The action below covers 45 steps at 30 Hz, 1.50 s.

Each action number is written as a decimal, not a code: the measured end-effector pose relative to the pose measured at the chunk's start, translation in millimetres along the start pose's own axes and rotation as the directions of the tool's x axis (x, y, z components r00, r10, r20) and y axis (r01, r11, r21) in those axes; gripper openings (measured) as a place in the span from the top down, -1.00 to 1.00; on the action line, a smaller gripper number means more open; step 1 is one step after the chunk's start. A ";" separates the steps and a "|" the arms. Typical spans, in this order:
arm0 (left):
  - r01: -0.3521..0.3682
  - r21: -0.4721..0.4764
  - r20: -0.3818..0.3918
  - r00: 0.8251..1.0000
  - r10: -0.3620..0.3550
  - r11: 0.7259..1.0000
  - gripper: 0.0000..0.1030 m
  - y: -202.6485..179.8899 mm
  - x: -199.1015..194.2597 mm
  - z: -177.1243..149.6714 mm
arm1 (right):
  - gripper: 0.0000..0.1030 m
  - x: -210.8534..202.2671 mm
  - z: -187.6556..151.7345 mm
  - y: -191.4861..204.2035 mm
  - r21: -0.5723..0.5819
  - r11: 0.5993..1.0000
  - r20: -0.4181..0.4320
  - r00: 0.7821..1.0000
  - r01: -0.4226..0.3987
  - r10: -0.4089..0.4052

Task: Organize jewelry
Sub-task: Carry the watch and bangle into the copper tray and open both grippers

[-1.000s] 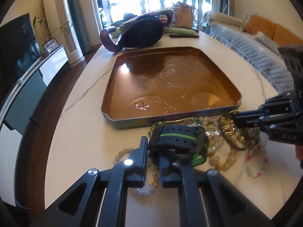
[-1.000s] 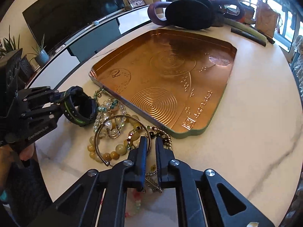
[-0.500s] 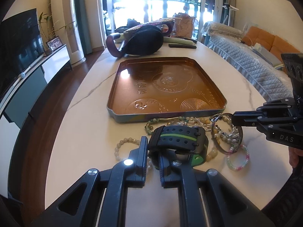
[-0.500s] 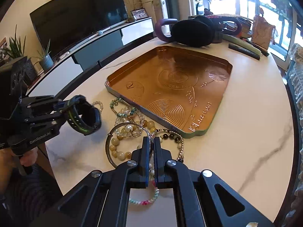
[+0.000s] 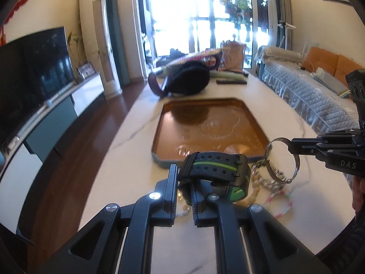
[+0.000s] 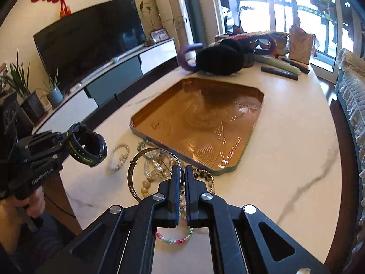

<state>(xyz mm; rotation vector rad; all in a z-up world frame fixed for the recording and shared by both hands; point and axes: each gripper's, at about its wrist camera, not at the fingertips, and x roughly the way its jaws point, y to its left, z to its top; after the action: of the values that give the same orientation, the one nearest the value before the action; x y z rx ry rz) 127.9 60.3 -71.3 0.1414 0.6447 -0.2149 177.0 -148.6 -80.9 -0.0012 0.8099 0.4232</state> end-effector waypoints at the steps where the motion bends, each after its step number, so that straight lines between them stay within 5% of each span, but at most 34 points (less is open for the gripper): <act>1: -0.001 0.001 0.017 1.000 0.001 1.000 0.79 -2.2 -6.0 3.6 | 0.92 -7.8 2.8 1.0 0.005 1.000 0.019 1.000 0.003 -0.003; 11: -0.008 -0.029 0.191 0.982 0.013 1.000 0.79 -10.1 -65.2 67.2 | 0.92 -83.6 49.0 35.8 -0.049 0.998 0.216 0.976 0.027 -0.015; 16: 0.096 -0.106 0.236 0.969 -0.069 0.990 0.79 -0.6 -78.5 109.3 | 0.91 -110.9 80.8 45.8 -0.049 0.998 0.317 0.948 0.025 -0.008; 21: 0.098 -0.118 0.297 0.953 -0.059 0.988 0.79 2.0 -80.5 130.7 | 0.90 -116.7 102.8 44.0 -0.001 0.998 0.394 0.917 0.062 -0.057; 33: 0.093 -0.143 0.123 0.990 -0.076 0.985 0.79 9.2 25.9 100.6 | 0.90 -39.5 102.4 8.4 0.033 0.996 0.280 0.956 0.080 -0.086; 38: 0.139 -0.199 0.056 0.990 -0.131 0.970 0.79 18.4 65.8 93.4 | 0.90 -14.8 102.7 -8.0 0.065 0.995 0.234 0.968 0.076 -0.089; 45: 0.115 -0.220 -0.047 0.991 -0.129 0.969 0.79 21.9 124.8 78.1 | 0.90 26.8 92.5 -24.8 0.078 0.993 0.143 0.985 0.089 -0.099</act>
<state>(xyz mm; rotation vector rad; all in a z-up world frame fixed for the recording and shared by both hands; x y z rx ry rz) 275.6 46.9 -84.1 -0.1024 0.7343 -0.2582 267.4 -146.7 -39.5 0.0578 0.6767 0.3009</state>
